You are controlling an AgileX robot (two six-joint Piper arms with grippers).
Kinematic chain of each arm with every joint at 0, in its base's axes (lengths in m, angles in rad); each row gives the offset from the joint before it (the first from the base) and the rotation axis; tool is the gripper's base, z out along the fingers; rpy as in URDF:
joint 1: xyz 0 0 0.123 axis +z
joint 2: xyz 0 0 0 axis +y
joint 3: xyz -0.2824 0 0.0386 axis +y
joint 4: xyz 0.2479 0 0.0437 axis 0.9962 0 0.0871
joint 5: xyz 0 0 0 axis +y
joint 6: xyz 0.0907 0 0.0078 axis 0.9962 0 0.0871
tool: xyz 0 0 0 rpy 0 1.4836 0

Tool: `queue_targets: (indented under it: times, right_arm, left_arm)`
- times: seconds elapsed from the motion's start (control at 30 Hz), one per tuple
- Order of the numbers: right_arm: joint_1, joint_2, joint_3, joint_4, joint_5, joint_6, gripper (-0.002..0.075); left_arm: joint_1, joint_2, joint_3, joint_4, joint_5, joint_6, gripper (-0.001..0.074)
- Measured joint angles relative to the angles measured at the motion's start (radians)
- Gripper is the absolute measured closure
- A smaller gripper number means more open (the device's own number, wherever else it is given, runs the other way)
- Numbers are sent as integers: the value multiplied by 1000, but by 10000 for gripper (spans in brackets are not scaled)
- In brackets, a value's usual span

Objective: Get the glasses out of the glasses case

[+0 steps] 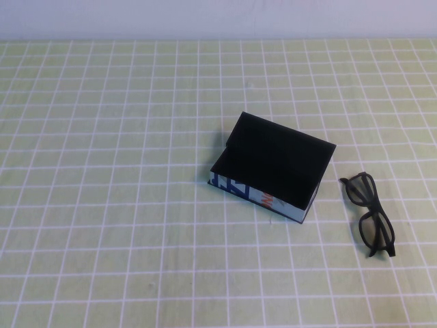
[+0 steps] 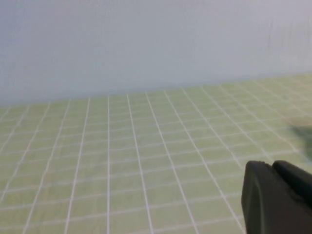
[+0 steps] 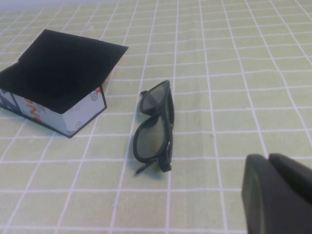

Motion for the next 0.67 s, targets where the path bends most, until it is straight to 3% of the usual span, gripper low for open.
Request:
queue_targets:
  times: [0.1, 0.2, 0.67]
  right_arm:
    - [0, 0, 0, 0, 0, 0, 743]
    - [0, 0, 0, -1, 0, 0, 743]
    - [0, 0, 0, -1, 0, 0, 743]
  left_arm:
    - [2, -1, 0, 271, 120, -272, 739]
    - [25, -20, 0, 358, 262, -367, 739]
    - [36, -26, 0, 387, 296, -407, 739]
